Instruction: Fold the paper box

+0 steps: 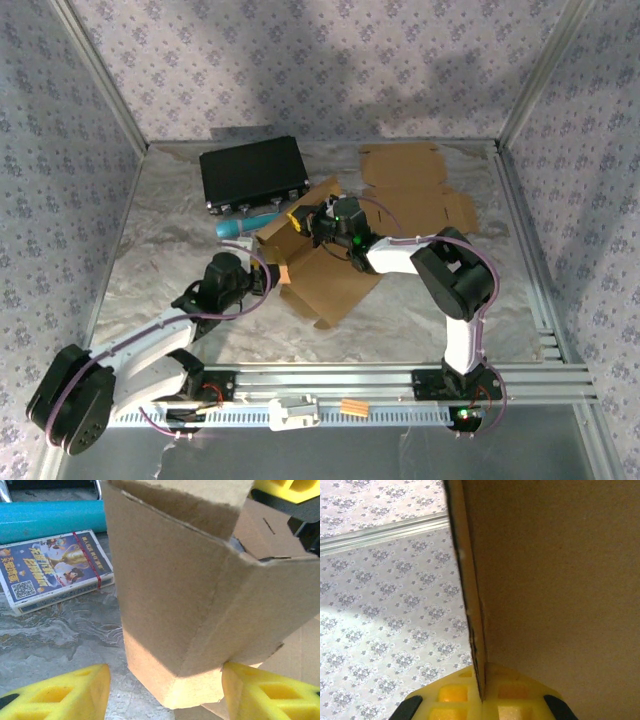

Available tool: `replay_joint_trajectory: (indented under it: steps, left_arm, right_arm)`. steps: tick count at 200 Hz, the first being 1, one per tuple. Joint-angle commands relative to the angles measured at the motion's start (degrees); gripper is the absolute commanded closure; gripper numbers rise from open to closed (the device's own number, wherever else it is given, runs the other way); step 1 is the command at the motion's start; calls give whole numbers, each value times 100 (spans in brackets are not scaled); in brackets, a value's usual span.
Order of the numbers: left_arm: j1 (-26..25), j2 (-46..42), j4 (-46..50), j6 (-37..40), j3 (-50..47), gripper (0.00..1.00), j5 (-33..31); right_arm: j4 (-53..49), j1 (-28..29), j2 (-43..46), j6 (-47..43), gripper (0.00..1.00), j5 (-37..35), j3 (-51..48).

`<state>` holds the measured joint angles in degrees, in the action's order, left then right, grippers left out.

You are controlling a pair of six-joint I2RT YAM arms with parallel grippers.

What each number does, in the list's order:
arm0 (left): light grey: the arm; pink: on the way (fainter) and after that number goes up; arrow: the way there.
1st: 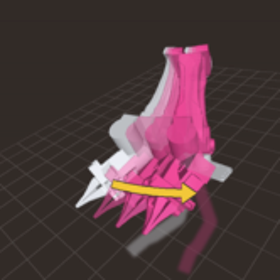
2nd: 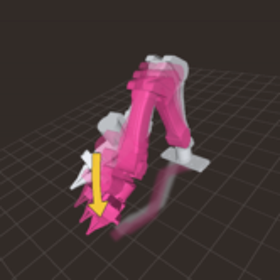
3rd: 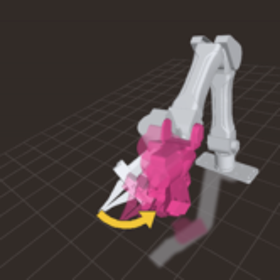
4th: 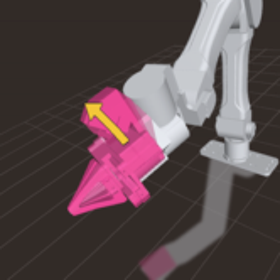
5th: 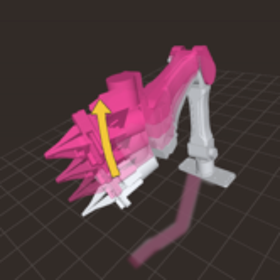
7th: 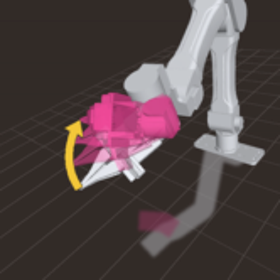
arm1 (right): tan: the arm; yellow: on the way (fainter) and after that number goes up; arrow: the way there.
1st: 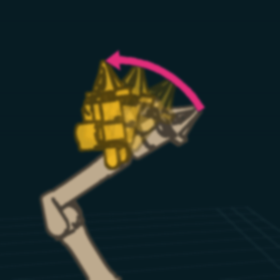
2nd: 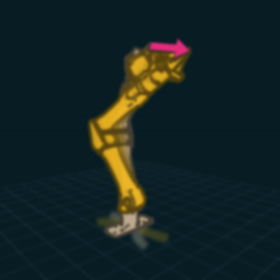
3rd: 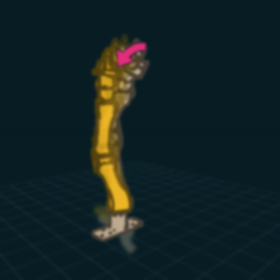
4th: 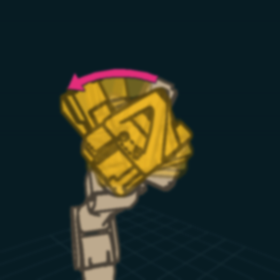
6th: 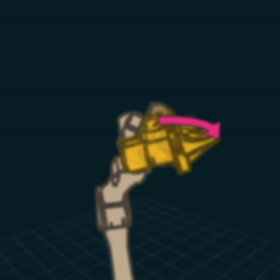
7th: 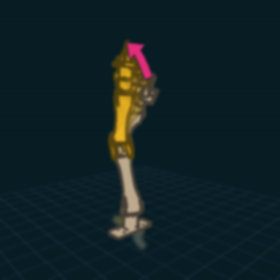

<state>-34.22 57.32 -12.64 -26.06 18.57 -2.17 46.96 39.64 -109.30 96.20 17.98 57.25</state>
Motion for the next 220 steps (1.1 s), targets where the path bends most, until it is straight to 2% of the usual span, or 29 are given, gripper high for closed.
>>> replay_joint_trajectory:
  steps: [1,23,71,139,180,220]
  left_arm:
    - [-29,162,-102,176,149,40,-217]
    - [-66,391,-177,207,229,41,-205]
    - [-282,585,-278,163,220,43,-817]
    - [-502,1061,-547,99,478,43,-1347]
    - [-665,1367,-600,-36,648,47,-1914]
    - [-726,1575,-568,-144,736,50,-2177]
  right_arm:
    - [157,35,-105,49,100,79,62]
    - [324,9,-93,-66,100,224,-29]
    - [1045,-57,-188,-187,100,478,-381]
    - [1184,-29,-280,-111,100,386,-577]
    - [1241,35,-346,-122,100,391,-605]
    - [1258,37,-408,-181,100,382,-649]
